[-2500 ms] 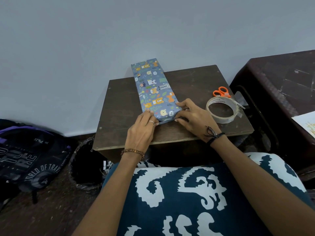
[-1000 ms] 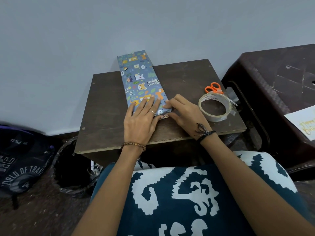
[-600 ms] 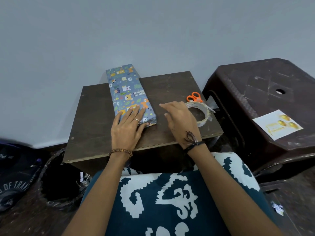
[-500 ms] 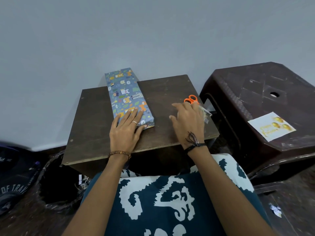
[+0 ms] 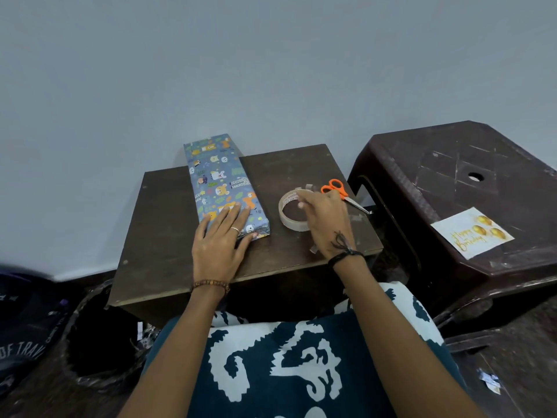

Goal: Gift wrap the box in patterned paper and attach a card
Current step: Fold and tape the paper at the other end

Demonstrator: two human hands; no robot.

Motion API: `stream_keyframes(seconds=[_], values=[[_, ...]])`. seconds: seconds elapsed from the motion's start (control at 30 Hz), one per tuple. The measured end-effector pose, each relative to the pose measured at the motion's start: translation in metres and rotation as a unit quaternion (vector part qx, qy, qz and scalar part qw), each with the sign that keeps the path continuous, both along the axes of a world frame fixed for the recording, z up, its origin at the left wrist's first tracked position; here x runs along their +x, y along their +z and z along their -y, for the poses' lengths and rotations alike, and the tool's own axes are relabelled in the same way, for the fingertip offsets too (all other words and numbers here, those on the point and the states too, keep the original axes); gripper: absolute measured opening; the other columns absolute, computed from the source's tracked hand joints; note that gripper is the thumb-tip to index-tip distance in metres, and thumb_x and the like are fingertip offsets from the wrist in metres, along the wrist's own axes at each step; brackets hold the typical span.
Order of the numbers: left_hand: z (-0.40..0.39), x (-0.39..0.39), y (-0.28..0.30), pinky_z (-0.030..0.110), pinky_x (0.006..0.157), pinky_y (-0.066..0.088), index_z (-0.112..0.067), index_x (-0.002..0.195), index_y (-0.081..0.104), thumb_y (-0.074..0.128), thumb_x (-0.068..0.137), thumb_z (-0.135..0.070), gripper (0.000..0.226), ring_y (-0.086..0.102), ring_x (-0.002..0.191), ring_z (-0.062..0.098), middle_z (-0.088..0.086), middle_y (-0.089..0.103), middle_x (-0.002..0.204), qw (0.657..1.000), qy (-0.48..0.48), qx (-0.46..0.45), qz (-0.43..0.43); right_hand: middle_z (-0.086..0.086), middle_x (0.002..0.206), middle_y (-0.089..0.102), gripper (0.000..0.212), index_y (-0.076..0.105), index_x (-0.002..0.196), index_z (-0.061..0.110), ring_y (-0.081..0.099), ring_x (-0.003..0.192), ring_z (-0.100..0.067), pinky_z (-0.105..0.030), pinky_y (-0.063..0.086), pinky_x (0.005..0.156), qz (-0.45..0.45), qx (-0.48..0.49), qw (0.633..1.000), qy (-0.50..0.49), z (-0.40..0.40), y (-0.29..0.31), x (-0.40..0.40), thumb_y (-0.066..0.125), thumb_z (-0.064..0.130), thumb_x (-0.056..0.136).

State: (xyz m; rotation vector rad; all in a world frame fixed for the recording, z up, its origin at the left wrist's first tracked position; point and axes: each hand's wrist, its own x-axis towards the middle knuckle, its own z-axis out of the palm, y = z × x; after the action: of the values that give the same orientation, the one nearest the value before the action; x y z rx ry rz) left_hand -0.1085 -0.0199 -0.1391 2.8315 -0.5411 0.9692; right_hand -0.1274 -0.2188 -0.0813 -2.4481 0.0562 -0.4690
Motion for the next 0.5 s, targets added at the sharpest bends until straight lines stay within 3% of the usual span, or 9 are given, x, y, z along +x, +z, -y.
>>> stream_keyframes(seconds=[0.1, 0.17, 0.23, 0.33, 0.5], values=[[-0.001, 0.001, -0.001, 0.034, 0.104, 0.030, -0.021, 0.127, 0.057, 0.042, 0.089, -0.045, 0.048, 0.054, 0.120, 0.016, 0.000, 0.059, 0.128, 1.000, 0.001, -0.003, -0.006, -0.004, 0.079, 0.060, 0.032, 0.070, 0.106, 0.013, 0.050, 0.084, -0.029, -0.041, 0.045, 0.079, 0.070, -0.028, 0.997, 0.001, 0.011, -0.003, -0.005, 0.054, -0.005, 0.084], [-0.001, 0.000, -0.001, 0.034, 0.104, 0.029, -0.021, 0.127, 0.057, 0.042, 0.089, -0.045, 0.048, 0.054, 0.121, 0.016, 0.000, 0.059, 0.128, 1.000, 0.001, -0.005, -0.008, -0.007, 0.092, 0.065, 0.040, 0.068, 0.110, 0.017, 0.050, 0.090, -0.029, -0.030, 0.033, 0.083, 0.042, -0.075, 0.996, 0.019, 0.014, -0.004, -0.008, 0.055, -0.007, 0.081], [-0.001, 0.000, 0.000, 0.033, 0.104, 0.028, -0.021, 0.127, 0.057, 0.042, 0.089, -0.046, 0.048, 0.054, 0.121, 0.016, 0.000, 0.059, 0.128, 1.000, 0.001, -0.007, -0.012, 0.000, 0.111, 0.061, 0.044, 0.063, 0.118, 0.021, 0.042, 0.105, -0.024, -0.028, 0.020, 0.084, -0.023, -0.128, 0.991, 0.039, 0.016, -0.006, -0.012, 0.055, -0.003, 0.082], [-0.001, 0.000, 0.001, 0.033, 0.104, 0.027, -0.020, 0.126, 0.058, 0.041, 0.089, -0.046, 0.049, 0.055, 0.119, 0.017, 0.001, 0.060, 0.127, 1.000, 0.000, -0.009, -0.013, 0.006, 0.120, 0.053, 0.041, 0.057, 0.118, 0.026, 0.034, 0.113, -0.018, -0.031, 0.018, 0.087, -0.067, -0.175, 0.981, 0.043, 0.017, -0.010, -0.016, 0.063, 0.010, 0.081], [-0.001, -0.001, 0.001, 0.034, 0.104, 0.029, -0.020, 0.126, 0.058, 0.041, 0.088, -0.046, 0.049, 0.055, 0.119, 0.017, 0.001, 0.060, 0.127, 1.000, -0.002, -0.013, -0.012, 0.007, 0.106, 0.060, 0.021, 0.060, 0.100, 0.021, 0.041, 0.103, -0.018, -0.029, 0.018, 0.082, -0.032, -0.182, 0.982, 0.024, 0.015, -0.011, -0.013, 0.062, 0.011, 0.081]])
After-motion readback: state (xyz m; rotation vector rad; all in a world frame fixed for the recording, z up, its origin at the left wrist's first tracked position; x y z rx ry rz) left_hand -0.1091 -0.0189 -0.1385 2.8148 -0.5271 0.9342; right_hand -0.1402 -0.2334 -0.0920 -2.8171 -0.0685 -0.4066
